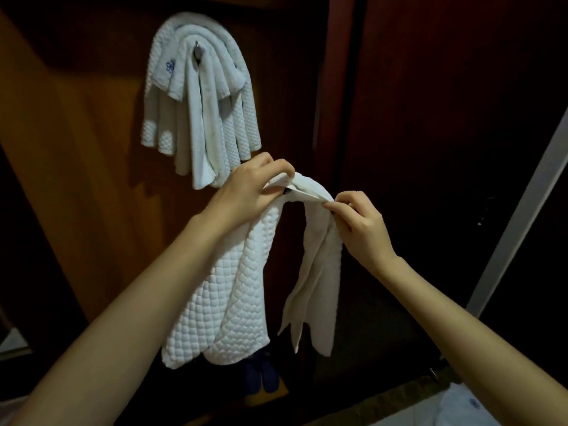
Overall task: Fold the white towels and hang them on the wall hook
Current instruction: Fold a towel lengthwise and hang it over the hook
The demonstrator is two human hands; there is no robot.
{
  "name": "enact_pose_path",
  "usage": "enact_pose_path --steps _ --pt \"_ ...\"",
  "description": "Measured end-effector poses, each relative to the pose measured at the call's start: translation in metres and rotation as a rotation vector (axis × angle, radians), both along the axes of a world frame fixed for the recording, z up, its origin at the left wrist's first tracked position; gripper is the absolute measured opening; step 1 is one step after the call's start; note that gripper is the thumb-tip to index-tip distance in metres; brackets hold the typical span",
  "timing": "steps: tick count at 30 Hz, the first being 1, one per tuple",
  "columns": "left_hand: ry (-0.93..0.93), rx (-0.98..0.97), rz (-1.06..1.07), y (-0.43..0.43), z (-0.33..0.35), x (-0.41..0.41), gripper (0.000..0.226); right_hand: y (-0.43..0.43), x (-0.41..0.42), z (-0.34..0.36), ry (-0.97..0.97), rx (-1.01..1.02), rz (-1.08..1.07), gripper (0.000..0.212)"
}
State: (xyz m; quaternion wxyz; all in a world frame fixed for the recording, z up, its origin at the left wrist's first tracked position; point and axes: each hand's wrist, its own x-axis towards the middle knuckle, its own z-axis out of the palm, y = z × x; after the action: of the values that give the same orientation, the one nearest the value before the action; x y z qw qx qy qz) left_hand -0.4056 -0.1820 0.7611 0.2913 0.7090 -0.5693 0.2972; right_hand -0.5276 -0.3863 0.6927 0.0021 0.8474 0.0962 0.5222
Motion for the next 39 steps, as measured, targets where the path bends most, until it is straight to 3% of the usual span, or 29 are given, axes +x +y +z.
enact_pose_path --steps 5,14,17,22,28,33,37,39 --pt "0.089 0.026 0.011 0.007 -0.002 0.002 0.017 0.023 0.010 -0.008 -0.035 0.183 -0.002 0.015" --pt "0.198 -0.163 0.081 0.011 -0.008 -0.006 0.012 0.055 0.015 -0.017 0.005 0.402 0.023 0.019" --pt "0.183 -0.198 0.075 0.009 -0.005 -0.012 0.010 0.065 0.018 -0.019 0.056 0.403 -0.006 0.026" --pt "0.126 -0.177 0.083 0.007 0.003 -0.016 0.012 0.077 0.029 -0.015 0.002 0.451 -0.081 0.011" --pt "0.108 -0.149 0.147 0.013 0.007 -0.007 0.016 0.075 0.027 -0.010 -0.058 0.389 -0.027 0.002" --pt "0.060 -0.103 0.167 0.008 0.002 -0.017 0.014 0.072 0.027 -0.012 -0.091 0.472 -0.114 0.003" --pt "0.027 -0.133 0.161 0.004 0.008 -0.024 0.015 0.071 0.023 -0.015 -0.141 0.597 -0.067 0.029" --pt "0.021 -0.157 0.147 0.002 0.011 -0.028 0.014 0.068 0.020 -0.019 -0.114 0.539 -0.103 0.018"
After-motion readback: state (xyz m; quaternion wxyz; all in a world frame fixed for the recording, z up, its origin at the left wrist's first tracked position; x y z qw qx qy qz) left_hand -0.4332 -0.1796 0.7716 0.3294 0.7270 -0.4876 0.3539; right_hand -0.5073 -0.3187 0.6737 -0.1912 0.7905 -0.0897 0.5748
